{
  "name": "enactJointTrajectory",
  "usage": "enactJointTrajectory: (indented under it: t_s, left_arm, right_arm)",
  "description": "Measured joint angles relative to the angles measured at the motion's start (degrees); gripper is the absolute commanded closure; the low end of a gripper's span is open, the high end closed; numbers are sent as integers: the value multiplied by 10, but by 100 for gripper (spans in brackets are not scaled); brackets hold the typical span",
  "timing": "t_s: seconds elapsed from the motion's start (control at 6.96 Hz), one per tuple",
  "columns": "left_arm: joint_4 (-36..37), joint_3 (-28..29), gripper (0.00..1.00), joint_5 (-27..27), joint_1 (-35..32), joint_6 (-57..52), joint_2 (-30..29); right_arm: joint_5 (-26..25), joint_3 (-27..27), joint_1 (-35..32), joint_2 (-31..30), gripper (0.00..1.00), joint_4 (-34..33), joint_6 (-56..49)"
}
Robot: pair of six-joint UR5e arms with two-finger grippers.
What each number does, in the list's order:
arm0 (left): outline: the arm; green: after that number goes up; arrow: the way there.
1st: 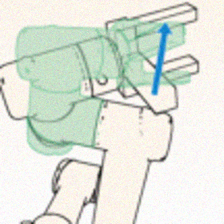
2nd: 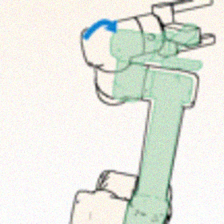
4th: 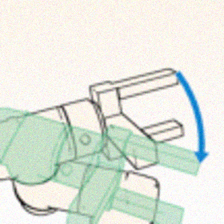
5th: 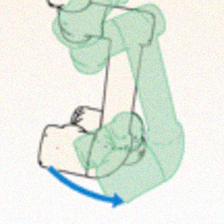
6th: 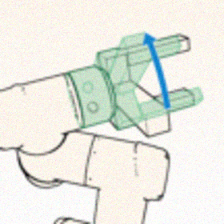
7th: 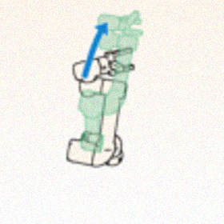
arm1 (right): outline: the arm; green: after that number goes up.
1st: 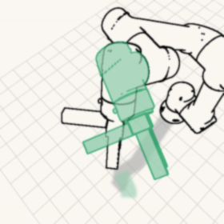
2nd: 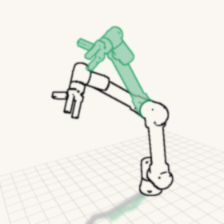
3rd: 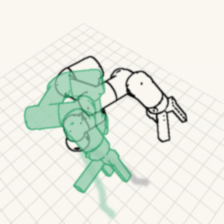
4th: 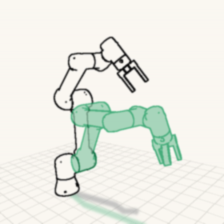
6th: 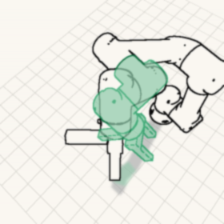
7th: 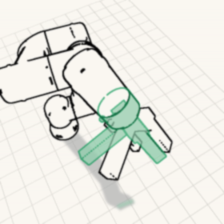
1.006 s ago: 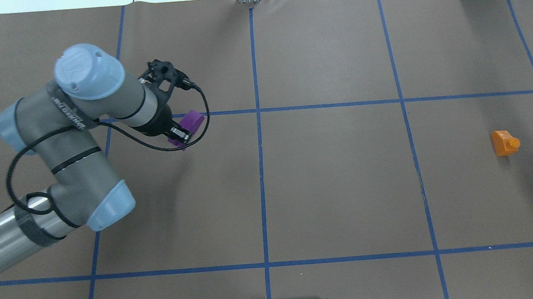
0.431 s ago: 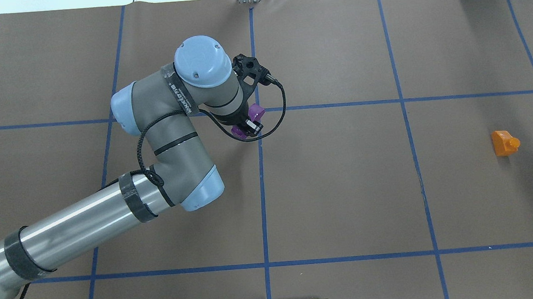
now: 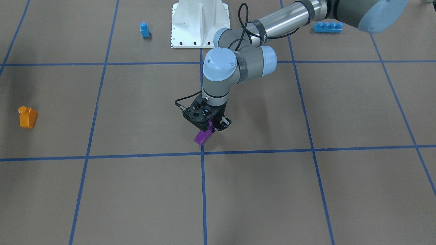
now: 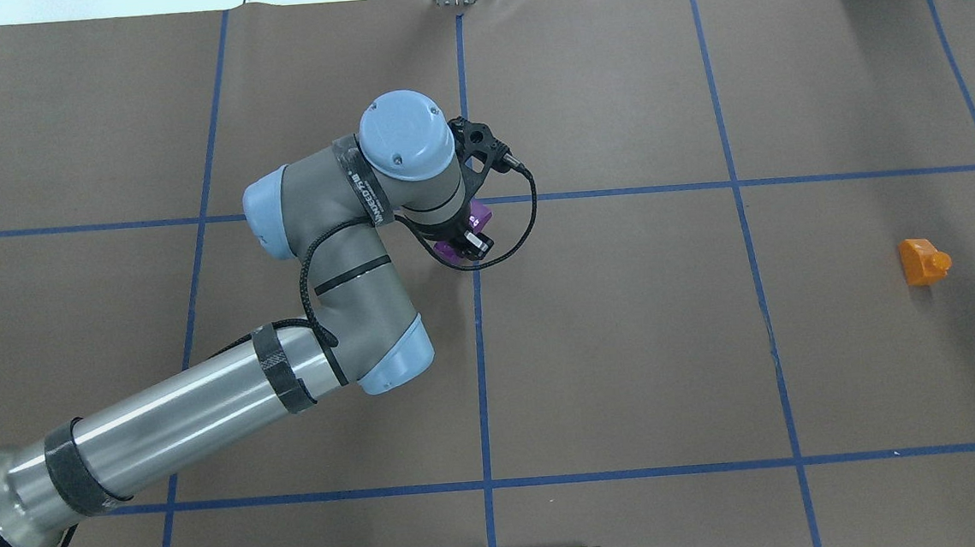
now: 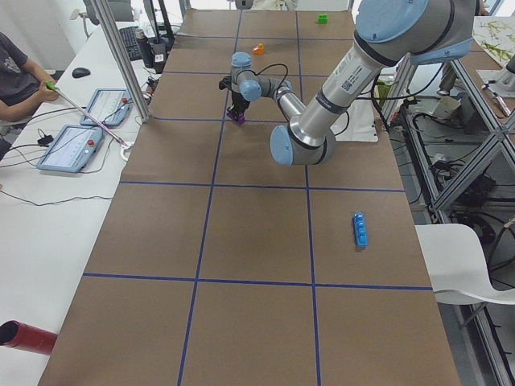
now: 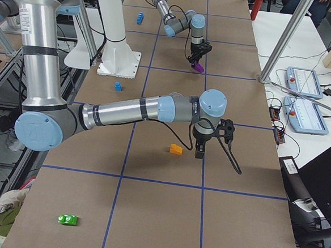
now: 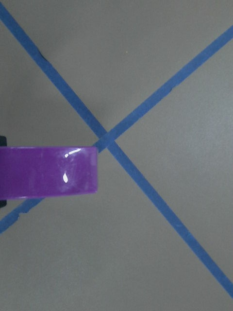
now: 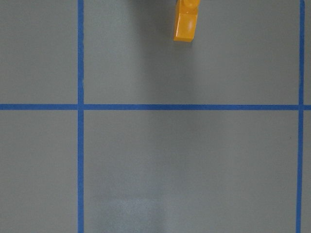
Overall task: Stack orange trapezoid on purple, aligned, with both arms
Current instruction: 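Carry the purple trapezoid with the left gripper toward the table center, then set the purple trapezoid down, open the left gripper and lift away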
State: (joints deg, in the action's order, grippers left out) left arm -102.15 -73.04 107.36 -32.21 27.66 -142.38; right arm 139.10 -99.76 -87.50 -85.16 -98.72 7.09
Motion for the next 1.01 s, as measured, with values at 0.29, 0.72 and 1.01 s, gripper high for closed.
enactJointTrajectory:
  t_s: [0.29,0.72,1.01]
  left_arm:
    - [-2,7,1,-11,7,-1,-4]
    - [0,2,0,-17,-1,0,-10]
    - [3,-4,0,-4,-40,0,-17]
  right_arm:
    - [0,0,0,0,0,0,0]
    - [1,-7,2,1,0,0,1]
    - [3,-23,35,3,0,1,44]
